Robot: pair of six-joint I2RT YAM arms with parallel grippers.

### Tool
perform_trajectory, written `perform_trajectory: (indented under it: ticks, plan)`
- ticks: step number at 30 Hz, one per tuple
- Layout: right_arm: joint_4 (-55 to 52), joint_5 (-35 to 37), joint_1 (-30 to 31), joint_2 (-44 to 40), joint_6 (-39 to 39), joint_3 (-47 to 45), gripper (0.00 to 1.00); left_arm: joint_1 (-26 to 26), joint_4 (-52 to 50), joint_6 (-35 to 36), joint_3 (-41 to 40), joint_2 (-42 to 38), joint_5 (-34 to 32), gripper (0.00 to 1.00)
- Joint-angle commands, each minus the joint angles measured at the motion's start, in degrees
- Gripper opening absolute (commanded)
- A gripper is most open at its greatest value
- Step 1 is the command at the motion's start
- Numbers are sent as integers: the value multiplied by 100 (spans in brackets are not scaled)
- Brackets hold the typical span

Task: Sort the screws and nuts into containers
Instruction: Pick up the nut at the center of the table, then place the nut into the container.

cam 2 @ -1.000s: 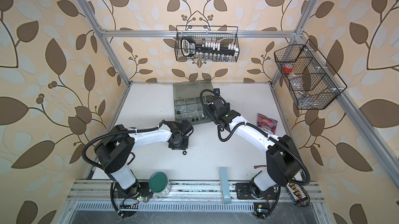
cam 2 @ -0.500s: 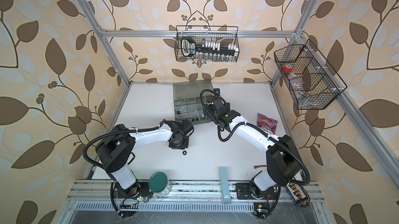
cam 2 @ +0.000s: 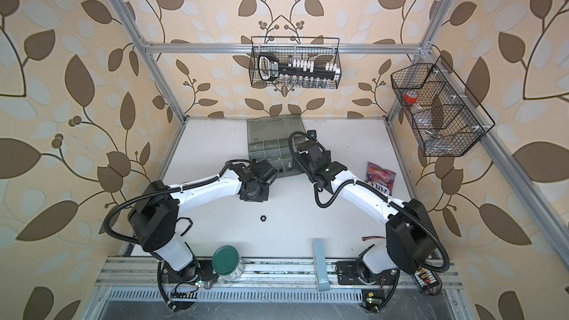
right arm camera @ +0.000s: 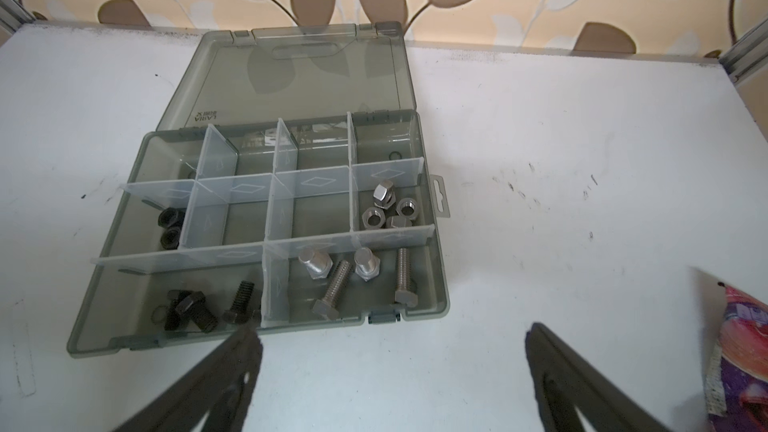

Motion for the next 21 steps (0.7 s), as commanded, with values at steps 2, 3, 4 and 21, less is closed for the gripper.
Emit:
perform_trajectory:
  ticks: [2, 3, 4, 21]
  plan:
    - [-24, -167, -21, -238, 57, -280, 100, 580, -11, 455, 554, -270, -410, 14]
    - [-24, -199, -19, -269, 75, -327, 100, 712, 61, 561, 699, -247, -400, 14]
    - [-24, -252, -17, -303, 100, -369, 100, 813, 122, 674, 835, -211, -405, 14]
    - [-85, -311, 97, -632, 307, -743, 100, 1598, 61, 1347, 3027, 1759, 194, 14]
